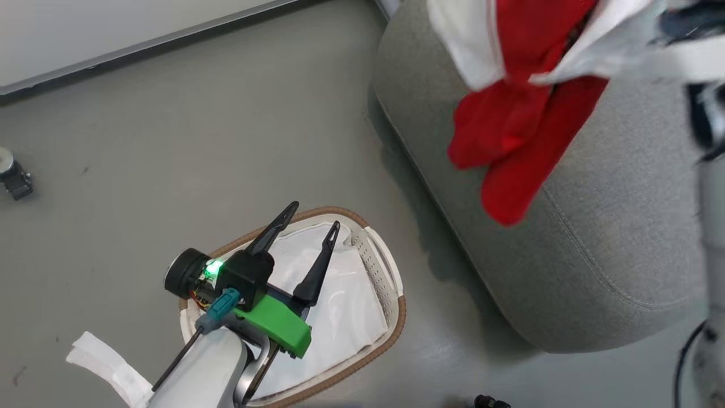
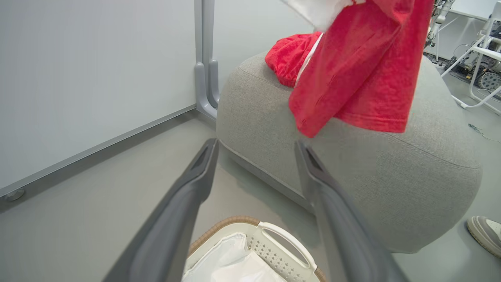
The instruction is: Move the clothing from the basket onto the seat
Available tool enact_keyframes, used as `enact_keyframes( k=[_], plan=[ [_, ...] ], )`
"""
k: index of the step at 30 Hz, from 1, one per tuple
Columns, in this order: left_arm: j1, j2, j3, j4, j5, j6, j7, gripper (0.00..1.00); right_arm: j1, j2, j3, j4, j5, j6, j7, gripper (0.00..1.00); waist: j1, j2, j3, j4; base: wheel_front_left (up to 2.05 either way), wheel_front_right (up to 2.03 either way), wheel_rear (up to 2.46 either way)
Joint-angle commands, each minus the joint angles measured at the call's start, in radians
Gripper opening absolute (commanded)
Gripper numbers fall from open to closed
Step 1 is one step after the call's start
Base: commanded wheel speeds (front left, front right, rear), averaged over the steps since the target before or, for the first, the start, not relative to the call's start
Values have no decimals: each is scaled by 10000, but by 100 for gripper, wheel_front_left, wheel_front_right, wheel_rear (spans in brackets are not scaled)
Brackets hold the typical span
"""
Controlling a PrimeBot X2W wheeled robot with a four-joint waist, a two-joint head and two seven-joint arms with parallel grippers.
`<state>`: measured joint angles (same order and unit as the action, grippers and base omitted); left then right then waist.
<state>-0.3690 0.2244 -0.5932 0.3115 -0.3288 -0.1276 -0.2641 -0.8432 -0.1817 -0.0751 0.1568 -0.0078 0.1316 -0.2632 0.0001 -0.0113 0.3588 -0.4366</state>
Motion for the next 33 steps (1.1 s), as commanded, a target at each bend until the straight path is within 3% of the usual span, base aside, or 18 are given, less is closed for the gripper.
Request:
enact_keyframes(
  k=[1,6,10,16,21,27,33],
  plan=[
    [-191,47,-2,-64,86,-15,-4,100,-651,-501,-363,251,-51,-18,-23,0,-1,113,266,396,0,0,0],
    [-384,84,87,-374,168,21,-4,100,-3029,-1840,-1496,1367,503,-16,768,0,-1,113,705,966,0,0,0],
    [-502,197,103,-710,287,24,-4,100,-4258,-2947,-1829,2160,741,-18,1406,0,-1,113,1151,1276,0,0,0],
    [-895,204,-118,-1203,496,15,116,100,-4336,-3896,-2388,3680,555,-16,1323,0,-1,113,2024,1709,0,0,0],
    [-1194,241,-332,-1617,652,8,335,100,-3375,-3855,-2991,5155,79,-17,642,0,-1,113,2685,1922,0,0,0],
    [-1179,386,-475,-1857,724,61,603,100,-2418,-3155,-3345,6650,-766,-17,112,0,-1,113,3100,1923,0,0,0],
    [-1037,551,-475,-1928,707,148,731,100,-1864,-2436,-3144,7323,-1306,-17,-13,0,-1,113,3183,1724,0,0,0]
  ],
)
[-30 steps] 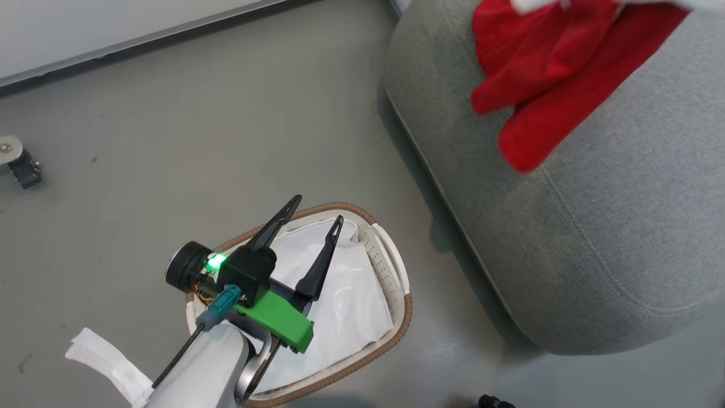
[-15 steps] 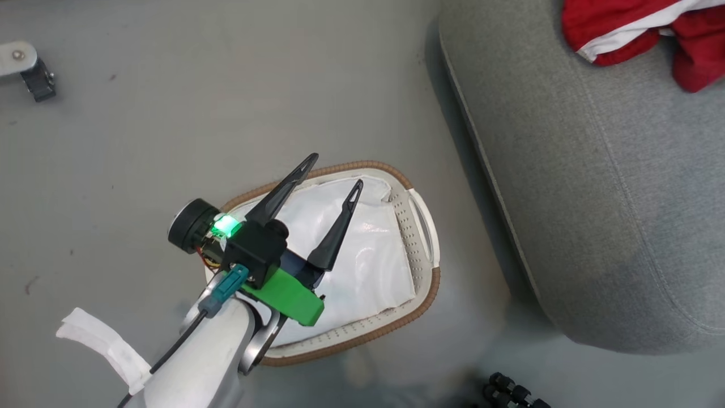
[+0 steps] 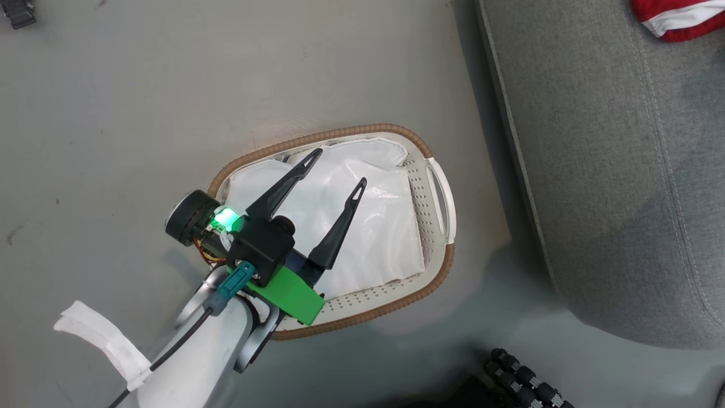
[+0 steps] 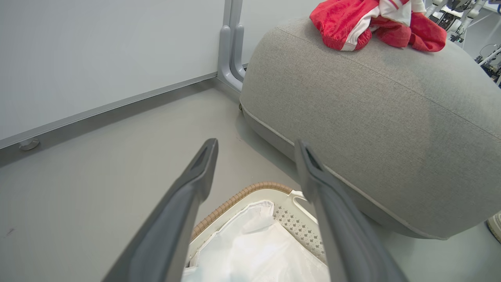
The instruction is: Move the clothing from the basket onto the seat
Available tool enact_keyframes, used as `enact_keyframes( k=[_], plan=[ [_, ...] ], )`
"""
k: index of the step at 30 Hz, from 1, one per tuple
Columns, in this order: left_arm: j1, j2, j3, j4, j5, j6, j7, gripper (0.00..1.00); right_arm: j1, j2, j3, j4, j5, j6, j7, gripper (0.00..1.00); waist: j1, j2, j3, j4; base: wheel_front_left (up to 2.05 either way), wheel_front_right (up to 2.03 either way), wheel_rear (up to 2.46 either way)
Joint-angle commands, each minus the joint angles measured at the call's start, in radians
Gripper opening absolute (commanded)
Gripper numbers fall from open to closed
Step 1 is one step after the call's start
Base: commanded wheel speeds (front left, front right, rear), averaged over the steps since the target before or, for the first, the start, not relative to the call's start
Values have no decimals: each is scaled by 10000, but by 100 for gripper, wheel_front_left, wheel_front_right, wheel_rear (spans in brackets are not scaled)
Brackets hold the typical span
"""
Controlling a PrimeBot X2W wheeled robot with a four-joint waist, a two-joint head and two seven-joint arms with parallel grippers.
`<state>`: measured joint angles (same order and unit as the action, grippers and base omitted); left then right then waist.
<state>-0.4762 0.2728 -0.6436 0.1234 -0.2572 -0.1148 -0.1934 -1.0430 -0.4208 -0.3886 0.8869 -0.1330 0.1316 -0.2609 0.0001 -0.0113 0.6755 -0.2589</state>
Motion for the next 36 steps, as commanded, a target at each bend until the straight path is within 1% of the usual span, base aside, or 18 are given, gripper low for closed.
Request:
enact_keyframes(
  k=[1,4,5,6,7,8,11,16,21,25,31,36],
  plan=[
    [43,95,37,-45,-25,45,44,100,207,83,5,-20,-87,-17,-41,0,-1,113,10,-86,0,0,0],
    [76,117,87,-14,-70,145,28,100,618,429,78,-545,-140,-17,-47,0,-1,113,-55,-173,0,0,0],
    [101,111,106,1,-107,186,6,100,852,588,123,-780,-144,-17,-49,10,-1,113,-96,-216,0,0,0],
    [125,107,117,12,-128,205,3,100,1015,672,133,-956,-143,-17,-48,27,-1,113,-125,-249,0,0,0],
    [146,109,129,31,-157,228,-13,100,1204,768,202,-1229,-190,-17,-50,57,-1,113,-165,-288,0,0,0],
    [164,115,141,42,-180,248,-24,100,1331,847,224,-1426,-180,-18,-49,100,-1,113,-203,-313,0,0,0],
    [202,118,193,103,-250,283,-105,100,1809,1111,255,-1983,-242,-17,-51,100,-1,113,-385,-379,0,0,0],
    [260,-43,366,252,-462,386,-318,100,2291,1260,440,-2478,-369,-17,-43,100,-1,113,-925,-368,0,0,0],
    [394,-302,595,506,-777,475,-563,100,2420,1133,786,-2642,-496,-17,-43,100,-1,113,-1684,-160,0,0,0],
    [567,-609,964,677,-1037,569,-687,100,2344,987,1232,-2775,-523,-17,-44,100,-1,113,-2427,168,0,0,0],
    [976,-1039,1906,601,-1173,740,-720,100,2147,1049,2025,-2793,-396,-17,-42,100,-1,113,-3394,829,0,0,0],
    [1591,-1373,3077,487,-1072,782,-720,100,2300,1384,2434,-2851,-104,-17,-43,100,-1,113,-4099,1442,0,0,0]
  ],
)
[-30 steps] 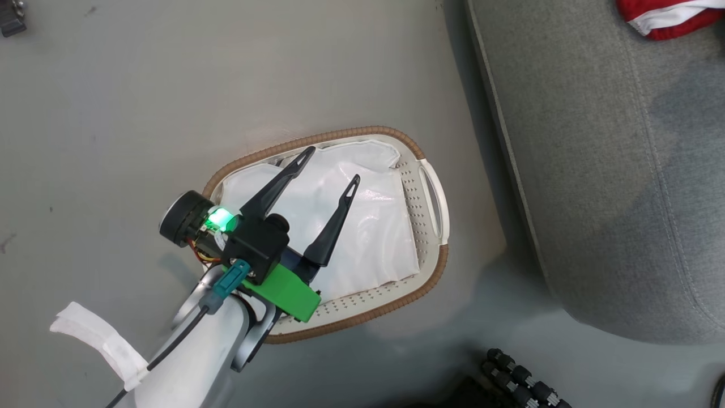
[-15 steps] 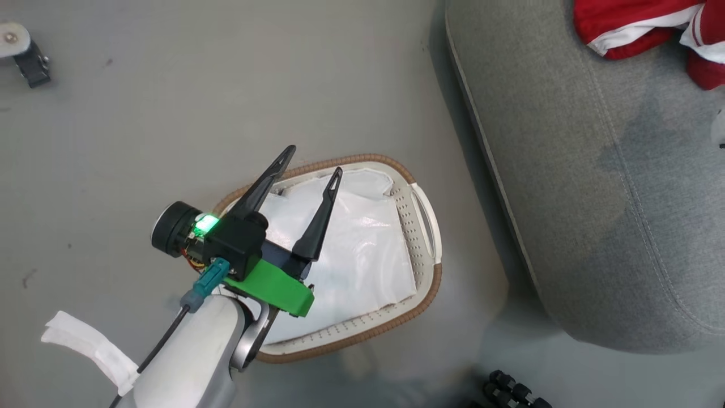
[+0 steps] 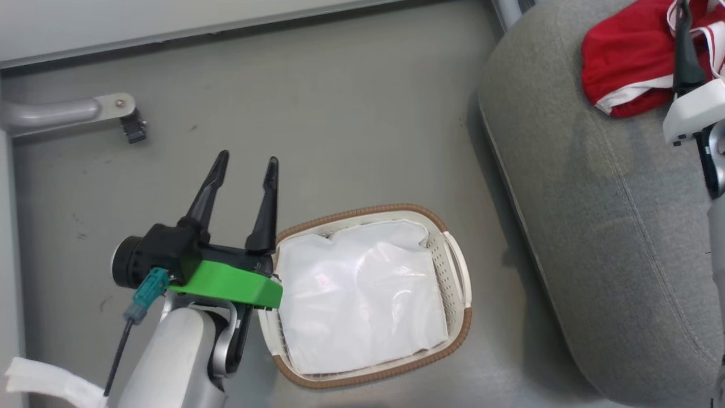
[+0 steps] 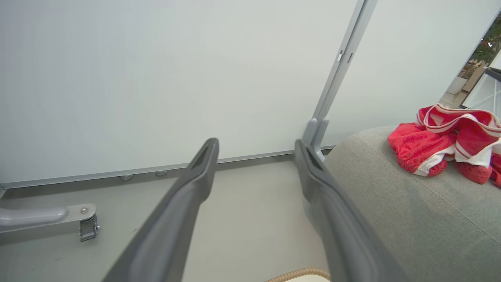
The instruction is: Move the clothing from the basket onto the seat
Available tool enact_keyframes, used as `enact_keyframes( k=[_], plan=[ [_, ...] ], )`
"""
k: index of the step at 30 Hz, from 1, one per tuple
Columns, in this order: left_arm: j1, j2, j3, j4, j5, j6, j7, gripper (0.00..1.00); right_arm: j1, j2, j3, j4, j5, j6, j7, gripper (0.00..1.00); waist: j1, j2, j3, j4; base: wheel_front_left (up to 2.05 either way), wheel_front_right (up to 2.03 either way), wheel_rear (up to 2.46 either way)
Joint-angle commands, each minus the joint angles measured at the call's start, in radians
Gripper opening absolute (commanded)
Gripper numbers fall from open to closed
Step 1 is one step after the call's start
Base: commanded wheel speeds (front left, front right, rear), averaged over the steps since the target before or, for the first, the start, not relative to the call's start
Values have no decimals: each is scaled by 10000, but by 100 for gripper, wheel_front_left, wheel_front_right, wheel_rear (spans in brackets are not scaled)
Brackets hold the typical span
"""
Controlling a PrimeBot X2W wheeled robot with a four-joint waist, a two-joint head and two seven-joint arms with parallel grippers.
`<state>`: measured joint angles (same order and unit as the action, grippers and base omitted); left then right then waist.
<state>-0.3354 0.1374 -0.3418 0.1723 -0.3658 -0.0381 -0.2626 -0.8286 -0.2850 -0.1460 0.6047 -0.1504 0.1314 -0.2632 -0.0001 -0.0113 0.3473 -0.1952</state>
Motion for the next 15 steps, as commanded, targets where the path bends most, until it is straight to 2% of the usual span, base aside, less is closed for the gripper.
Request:
enact_keyframes(
  k=[1,10,15],
  plan=[
    [323,-78,283,-1,1,-4,-28,100,220,137,45,-84,83,-15,-20,100,1,113,-928,908,0,0,0],
    [1539,-491,2213,211,249,-153,-18,100,1528,1767,520,-554,265,-15,-20,100,1,113,-1707,1758,0,0,0],
    [2373,-650,2939,453,334,-371,-17,100,2925,2257,1035,-855,647,-15,-22,100,1,113,-2263,1999,0,0,0]
  ],
)
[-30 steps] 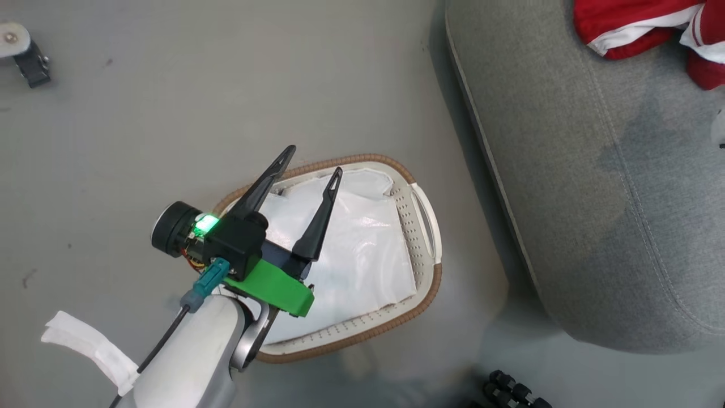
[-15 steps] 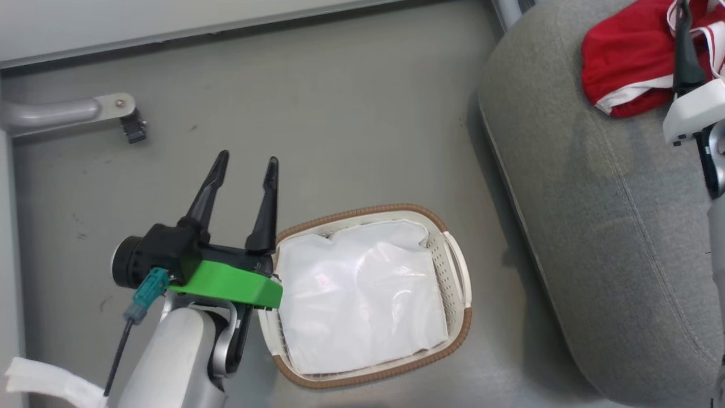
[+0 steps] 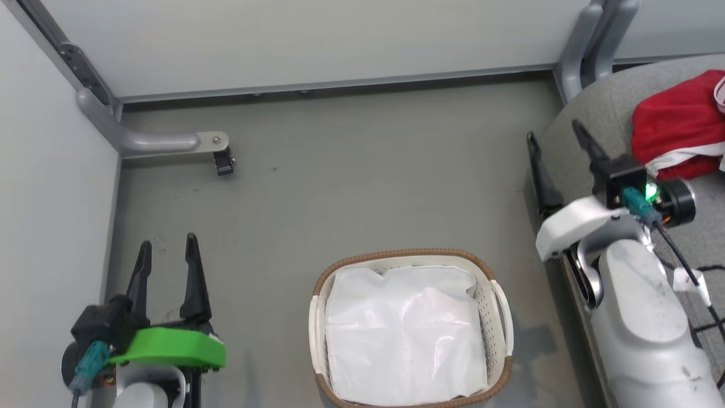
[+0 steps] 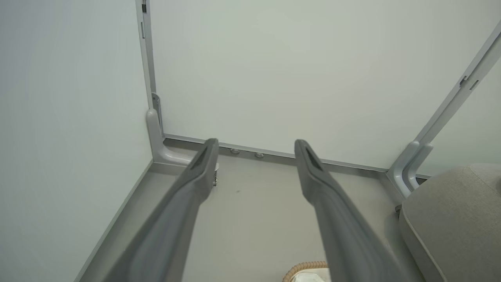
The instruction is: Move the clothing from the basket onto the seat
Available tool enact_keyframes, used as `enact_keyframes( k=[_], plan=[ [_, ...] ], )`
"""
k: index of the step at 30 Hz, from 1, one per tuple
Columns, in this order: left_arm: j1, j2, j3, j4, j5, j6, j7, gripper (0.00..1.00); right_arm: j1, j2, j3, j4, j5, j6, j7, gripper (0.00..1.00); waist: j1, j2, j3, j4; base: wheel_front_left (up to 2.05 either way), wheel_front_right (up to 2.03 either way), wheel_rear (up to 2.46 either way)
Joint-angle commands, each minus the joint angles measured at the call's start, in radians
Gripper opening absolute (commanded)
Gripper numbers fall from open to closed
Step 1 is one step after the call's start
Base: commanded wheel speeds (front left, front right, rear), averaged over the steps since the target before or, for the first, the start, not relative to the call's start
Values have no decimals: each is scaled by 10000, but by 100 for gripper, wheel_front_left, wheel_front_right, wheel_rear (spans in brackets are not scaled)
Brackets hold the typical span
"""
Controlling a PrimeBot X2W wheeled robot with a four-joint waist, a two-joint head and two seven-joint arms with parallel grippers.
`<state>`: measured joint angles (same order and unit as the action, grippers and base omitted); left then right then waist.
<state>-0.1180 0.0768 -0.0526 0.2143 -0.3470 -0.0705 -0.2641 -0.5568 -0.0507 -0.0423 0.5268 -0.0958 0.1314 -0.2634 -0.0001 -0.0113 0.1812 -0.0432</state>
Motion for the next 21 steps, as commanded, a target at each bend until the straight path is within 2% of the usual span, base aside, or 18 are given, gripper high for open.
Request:
enact_keyframes(
  k=[1,4,9,12,21],
  plan=[
    [341,-66,126,81,174,-78,-2,100,460,-57,57,-150,226,-15,-18,100,1,113,-710,519,0,0,0],
    [859,-129,432,197,125,-174,-2,100,1370,-2,722,-519,1131,-15,-18,100,1,113,-1029,605,0,0,0],
    [1544,-202,647,266,207,-323,-4,100,2697,-23,1133,-1217,1998,-15,-18,100,1,113,-1483,646,0,0,0],
    [1804,-228,675,289,269,-369,-2,100,3277,-20,1224,-1500,1734,-15,-18,100,1,113,-1595,607,0,0,0],
    [2158,-259,721,342,337,-459,-3,100,4155,-20,1305,-1869,2205,-15,-18,100,1,113,-1721,447,0,0,0]
  ],
)
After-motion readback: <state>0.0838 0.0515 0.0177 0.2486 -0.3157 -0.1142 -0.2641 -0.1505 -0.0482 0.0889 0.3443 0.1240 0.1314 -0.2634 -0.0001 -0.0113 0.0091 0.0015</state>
